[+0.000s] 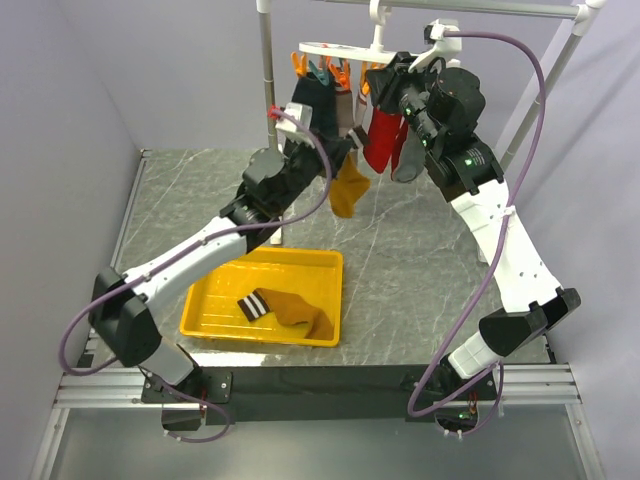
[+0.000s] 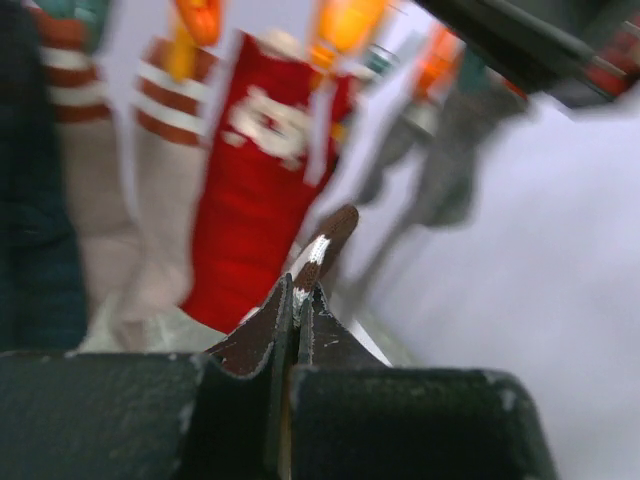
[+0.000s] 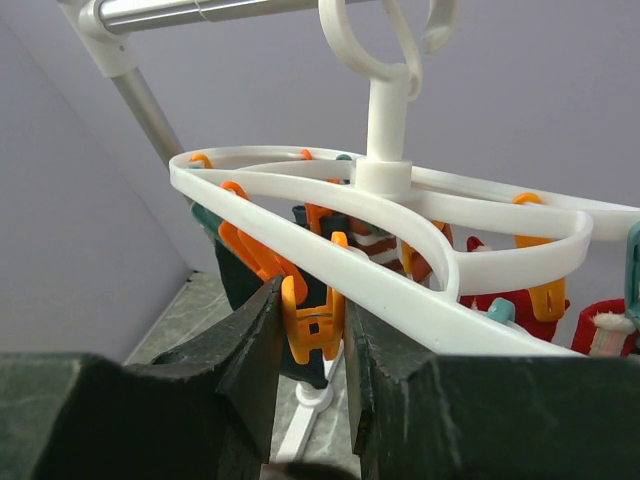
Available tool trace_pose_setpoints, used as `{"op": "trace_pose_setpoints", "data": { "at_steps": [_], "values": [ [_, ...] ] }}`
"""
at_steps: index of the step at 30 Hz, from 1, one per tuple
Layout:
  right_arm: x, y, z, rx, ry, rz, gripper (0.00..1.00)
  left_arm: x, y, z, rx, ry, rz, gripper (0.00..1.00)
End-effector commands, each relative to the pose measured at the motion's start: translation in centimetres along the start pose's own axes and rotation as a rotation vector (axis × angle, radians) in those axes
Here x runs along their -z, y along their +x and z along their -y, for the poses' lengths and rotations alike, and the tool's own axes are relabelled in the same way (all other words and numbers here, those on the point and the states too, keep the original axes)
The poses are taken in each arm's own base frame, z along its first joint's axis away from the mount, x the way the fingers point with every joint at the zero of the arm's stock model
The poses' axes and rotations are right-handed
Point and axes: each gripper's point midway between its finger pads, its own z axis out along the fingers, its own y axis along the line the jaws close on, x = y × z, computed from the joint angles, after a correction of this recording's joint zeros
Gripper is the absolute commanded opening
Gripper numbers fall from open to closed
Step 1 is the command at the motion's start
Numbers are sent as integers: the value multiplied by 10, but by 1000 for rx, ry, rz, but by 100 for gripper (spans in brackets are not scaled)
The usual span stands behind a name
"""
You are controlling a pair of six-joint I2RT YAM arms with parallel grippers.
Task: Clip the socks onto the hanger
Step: Clamp the sock onto the hanger.
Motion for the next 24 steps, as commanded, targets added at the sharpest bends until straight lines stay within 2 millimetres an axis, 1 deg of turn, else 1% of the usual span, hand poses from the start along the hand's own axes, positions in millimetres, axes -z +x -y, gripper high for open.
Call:
{"op": "trace_pose_setpoints", "data": {
  "at_steps": [1, 2, 3, 5, 6, 7, 8, 9, 10, 11, 12, 13, 14, 16, 17, 20, 24],
  "values": [
    [8, -34, -15, -38, -48, 85, 0, -16, -59, -14, 33, -148, 186, 1],
    [11, -38, -12, -44, -36, 99, 0, -20, -57, -18, 31, -177, 189, 1],
    [12, -42, -12, -48, -34, 115, 0, -21, -61, -23, 23, -209, 209, 1],
    [13, -41, -8, -58, -12, 124, 0, -24, -61, -20, -39, -239, 229, 1],
    [13, -41, -6, -59, -3, 125, 0, -24, -66, -17, -60, -244, 260, 1],
    [12, -42, -5, -58, 9, 128, 0, -22, -65, -12, -76, -281, 280, 1],
    [10, -42, -4, -56, 15, 126, 0, -23, -63, -14, -141, -309, 284, 1],
    [8, -39, 1, -55, 42, 113, 0, -23, -64, -13, -163, -333, 299, 1],
    [5, -42, 2, -63, 50, 115, 0, -21, -67, -9, -167, -366, 326, 1],
    [5, -41, 2, -67, 59, 107, 0, -24, -58, -12, -217, -394, 313, 1],
    [4, -39, 6, -69, 80, 94, 0, -24, -60, -10, -227, -411, 323, 1],
    [3, -42, 5, -79, 81, 99, 0, -23, -60, -10, -227, -436, 340, 1],
    [3, -42, 6, -81, 86, 99, 0, -25, -56, -12, -270, -456, 334, 1],
    [5, -45, 8, -83, 95, 105, 0, -25, -58, -8, -269, -463, 364, 1],
    [6, -45, 9, -81, 104, 104, 0, -26, -56, -10, -281, -478, 364, 1],
    [7, -45, 13, -69, 128, 102, 0, -26, -59, -9, -266, -503, 394, 1],
    [9, -42, 16, -60, 139, 87, 0, -26, -58, 1, -264, -484, 431, 1]
  ]
}}
